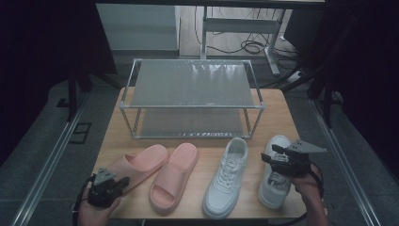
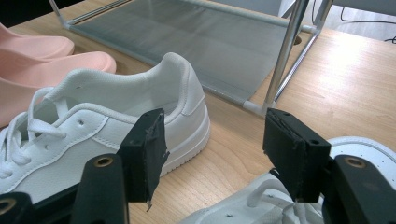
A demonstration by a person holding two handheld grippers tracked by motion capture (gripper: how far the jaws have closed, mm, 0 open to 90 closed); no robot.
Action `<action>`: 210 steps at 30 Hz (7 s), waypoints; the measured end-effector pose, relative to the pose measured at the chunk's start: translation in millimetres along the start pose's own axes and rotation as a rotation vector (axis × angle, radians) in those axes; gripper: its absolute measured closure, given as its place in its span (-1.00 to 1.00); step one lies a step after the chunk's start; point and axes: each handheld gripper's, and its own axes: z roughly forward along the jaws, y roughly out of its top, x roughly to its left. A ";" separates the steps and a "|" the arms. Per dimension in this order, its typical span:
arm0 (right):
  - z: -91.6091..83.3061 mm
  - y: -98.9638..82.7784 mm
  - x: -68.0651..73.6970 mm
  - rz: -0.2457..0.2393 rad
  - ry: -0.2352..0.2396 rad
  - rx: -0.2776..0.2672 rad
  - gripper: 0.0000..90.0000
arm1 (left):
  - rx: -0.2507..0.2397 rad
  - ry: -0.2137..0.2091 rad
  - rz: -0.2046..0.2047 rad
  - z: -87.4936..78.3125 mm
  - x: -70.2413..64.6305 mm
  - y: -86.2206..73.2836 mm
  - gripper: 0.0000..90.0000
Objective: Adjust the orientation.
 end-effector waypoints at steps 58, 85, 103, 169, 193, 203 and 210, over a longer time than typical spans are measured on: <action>0.5 -3.9 -1.1 0.003 -0.009 0.013 -0.12 | 0.050 0.076 0.020 60.7 10.7 60.2 1.00; -4.4 -4.7 -4.2 0.012 -0.017 0.007 -0.12 | 0.085 0.030 0.011 28.8 26.4 33.4 1.00; -4.9 -5.7 -5.4 0.018 -0.019 0.012 -0.12 | 0.137 0.054 0.031 5.7 43.2 21.0 1.00; -11.4 -5.5 -9.5 0.045 -0.063 -0.038 -0.09 | 0.102 0.004 -0.113 39.0 117.7 50.9 1.00; -6.5 -7.7 -9.7 0.045 -0.045 -0.006 -0.09 | 0.090 -0.069 -0.032 70.0 76.9 80.3 1.00; -9.9 -8.0 -11.8 0.054 -0.051 -0.012 -0.09 | -0.037 -0.012 -0.039 9.4 89.0 76.8 0.99; -8.6 -7.7 -10.4 0.050 -0.048 -0.010 -0.09 | -0.078 -0.002 -0.003 -26.8 76.0 62.0 0.98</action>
